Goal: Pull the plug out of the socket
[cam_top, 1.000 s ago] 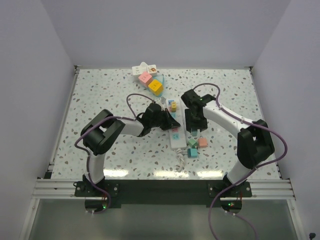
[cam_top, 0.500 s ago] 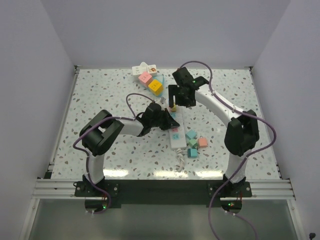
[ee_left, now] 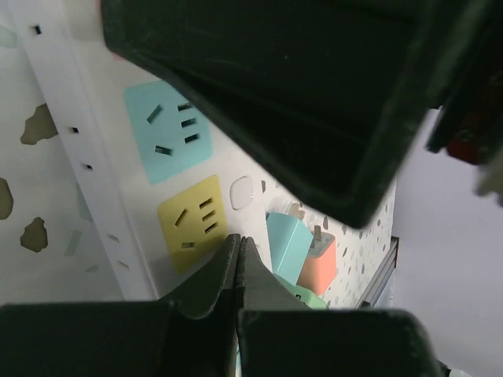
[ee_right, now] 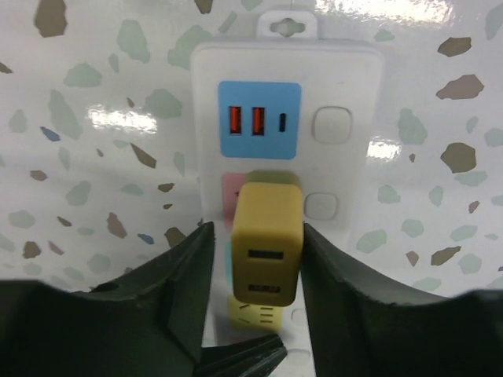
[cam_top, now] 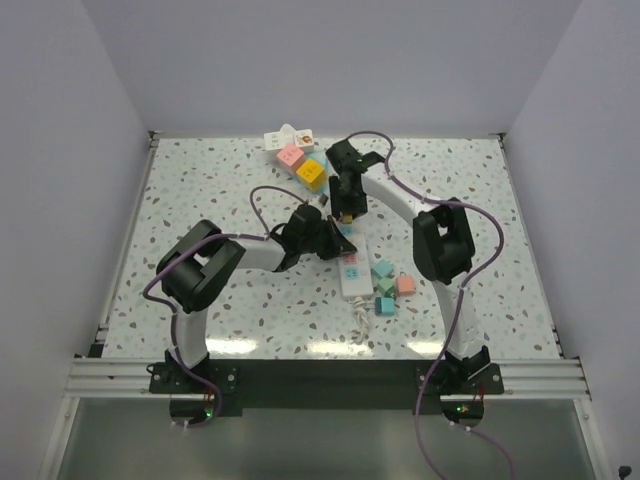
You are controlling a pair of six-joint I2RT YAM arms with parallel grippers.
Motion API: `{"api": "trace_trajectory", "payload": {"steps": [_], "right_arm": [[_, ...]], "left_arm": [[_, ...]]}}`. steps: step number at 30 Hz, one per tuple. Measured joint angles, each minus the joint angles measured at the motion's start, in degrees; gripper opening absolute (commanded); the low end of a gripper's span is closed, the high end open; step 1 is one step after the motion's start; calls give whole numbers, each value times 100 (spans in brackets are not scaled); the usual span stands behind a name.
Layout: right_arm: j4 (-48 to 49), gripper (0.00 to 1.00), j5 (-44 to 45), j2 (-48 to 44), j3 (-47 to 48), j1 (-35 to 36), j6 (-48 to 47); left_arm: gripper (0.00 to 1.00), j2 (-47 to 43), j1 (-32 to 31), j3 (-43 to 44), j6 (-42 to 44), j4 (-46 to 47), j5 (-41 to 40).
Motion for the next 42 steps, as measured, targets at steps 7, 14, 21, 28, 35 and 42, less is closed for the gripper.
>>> {"api": "trace_trajectory", "payload": {"steps": [7,14,21,28,35,42], "right_arm": [[85,0,-9,9,-144,-28,-39],[216,0,85,-120,-310,-129,-17],[120,0,153,-442,-404,-210,70],[-313,0,179,-2437,-855,85,254],[-332,4,872,-3672,-3165,-50,520],[-289,17,887,-3832,-4881,-146,675]], "left_arm": [[0,59,0,186,24,-173,0],[0,520,7,857,151,-402,-7],[0,752,11,772,83,101,120],[0,876,74,422,-146,984,275],[0,643,57,483,39,597,192],[31,179,-48,1237,750,-1657,-627]]}}
